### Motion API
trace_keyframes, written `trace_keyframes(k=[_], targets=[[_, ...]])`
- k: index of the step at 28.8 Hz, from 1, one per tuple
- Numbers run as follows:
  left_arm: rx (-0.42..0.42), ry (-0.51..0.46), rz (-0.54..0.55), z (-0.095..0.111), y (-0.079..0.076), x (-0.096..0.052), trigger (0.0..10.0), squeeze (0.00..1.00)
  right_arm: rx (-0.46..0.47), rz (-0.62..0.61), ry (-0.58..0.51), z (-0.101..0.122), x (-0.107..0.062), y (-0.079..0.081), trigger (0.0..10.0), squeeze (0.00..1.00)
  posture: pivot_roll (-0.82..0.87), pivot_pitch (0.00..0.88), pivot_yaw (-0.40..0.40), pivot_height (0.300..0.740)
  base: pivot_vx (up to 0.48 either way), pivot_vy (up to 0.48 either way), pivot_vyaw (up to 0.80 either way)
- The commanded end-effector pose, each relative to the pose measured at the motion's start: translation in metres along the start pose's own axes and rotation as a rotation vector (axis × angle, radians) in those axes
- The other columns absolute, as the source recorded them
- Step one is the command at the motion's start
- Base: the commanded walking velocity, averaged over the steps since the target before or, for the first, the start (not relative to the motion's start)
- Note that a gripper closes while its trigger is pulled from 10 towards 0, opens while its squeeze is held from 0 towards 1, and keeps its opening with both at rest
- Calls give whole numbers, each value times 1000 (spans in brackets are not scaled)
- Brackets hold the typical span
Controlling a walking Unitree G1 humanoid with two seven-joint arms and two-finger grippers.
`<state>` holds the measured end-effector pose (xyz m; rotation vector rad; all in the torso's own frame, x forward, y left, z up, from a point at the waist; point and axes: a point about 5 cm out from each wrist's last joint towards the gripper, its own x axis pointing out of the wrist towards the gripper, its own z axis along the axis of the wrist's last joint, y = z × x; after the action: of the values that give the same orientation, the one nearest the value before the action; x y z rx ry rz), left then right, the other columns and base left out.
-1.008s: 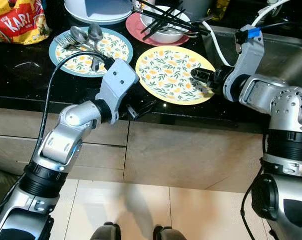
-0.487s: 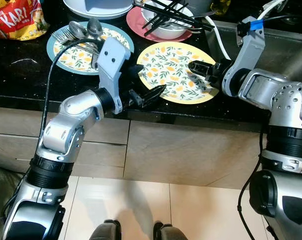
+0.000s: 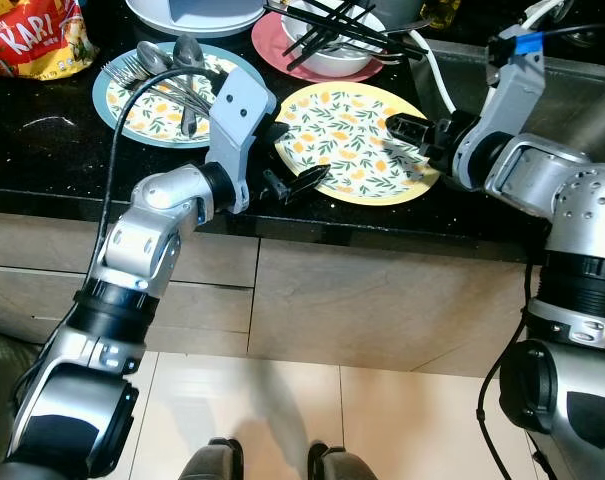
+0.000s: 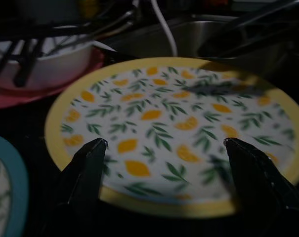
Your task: Kitchen organization
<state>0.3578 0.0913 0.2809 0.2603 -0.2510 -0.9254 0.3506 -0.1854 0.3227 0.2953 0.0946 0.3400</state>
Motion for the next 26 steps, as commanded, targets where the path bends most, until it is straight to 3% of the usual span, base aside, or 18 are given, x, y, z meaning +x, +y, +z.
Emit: trace_keyframes(k=[1,5,10,14,26], targets=[[23,10,-42,-4,-5,8,10000,0,0,-22,-22,5,-7,-5,10000,0,-49,238,-67,740,0,0,0],[33,64,-62,-15,-2,16,10000,0,-4,-44,-53,11,-17,-8,10000,0,-67,251,-57,740,0,0,0],[35,137,-101,-30,-9,17,10000,0,-15,-63,32,9,-26,-14,10000,0,-72,261,-62,740,0,0,0],[17,189,-136,-43,-16,15,10000,0,-22,-72,38,12,-29,-17,10000,0,-72,260,-67,740,0,0,0],[24,231,-189,-59,-29,9,10000,0,-22,-14,97,6,-27,-5,10000,0,-71,242,-89,740,0,0,0]])
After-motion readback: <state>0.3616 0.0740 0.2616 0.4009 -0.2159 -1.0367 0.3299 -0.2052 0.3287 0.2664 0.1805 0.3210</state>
